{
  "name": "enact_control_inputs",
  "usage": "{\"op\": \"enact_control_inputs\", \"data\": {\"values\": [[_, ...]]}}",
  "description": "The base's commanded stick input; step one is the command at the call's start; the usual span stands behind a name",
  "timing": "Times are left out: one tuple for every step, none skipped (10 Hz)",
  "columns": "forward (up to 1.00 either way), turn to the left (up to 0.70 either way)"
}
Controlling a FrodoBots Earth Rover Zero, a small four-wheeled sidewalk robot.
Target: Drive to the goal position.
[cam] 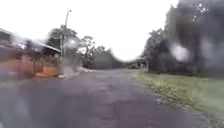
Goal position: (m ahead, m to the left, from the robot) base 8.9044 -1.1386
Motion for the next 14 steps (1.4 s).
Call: {"op": "enact_control_inputs", "data": {"values": [[0.70, 0.02], [0.70, 0.02], [0.70, 0.02], [0.70, 0.02], [0.70, 0.02], [0.70, 0.02], [0.70, 0.02], [0.70, 0.02], [0.70, 0.02], [0.70, 0.02], [0.70, 0.02], [0.70, 0.02], [0.70, 0.02], [0.70, 0.02]]}}
